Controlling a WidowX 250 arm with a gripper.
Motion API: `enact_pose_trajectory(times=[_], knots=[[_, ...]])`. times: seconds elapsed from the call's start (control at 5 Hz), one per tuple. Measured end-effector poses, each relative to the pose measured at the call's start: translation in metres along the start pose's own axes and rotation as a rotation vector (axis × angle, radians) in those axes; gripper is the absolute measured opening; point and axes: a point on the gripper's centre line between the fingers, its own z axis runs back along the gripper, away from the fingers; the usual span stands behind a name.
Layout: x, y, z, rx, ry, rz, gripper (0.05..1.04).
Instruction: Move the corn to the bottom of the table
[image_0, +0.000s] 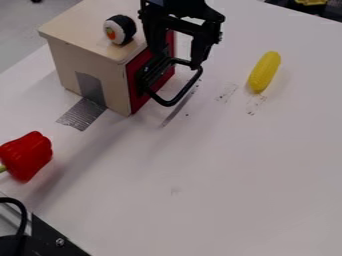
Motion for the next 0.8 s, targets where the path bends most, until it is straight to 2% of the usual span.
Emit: enact_pose_trajectory(times=[0.2,0.4,0.6,0.8], knots=[[-0.003,-0.001,-0.010,0.000,0.035,0.000,0.999],[0.027,-0.016,-0.025,-0.006,0.016,0.002,0.999],[0.061,-0.039,-0.035,-0.007,-0.030,0.002,0.999],[0.097,-0.059,-0.048,-0.038,-0.052,-0.009,0.999]])
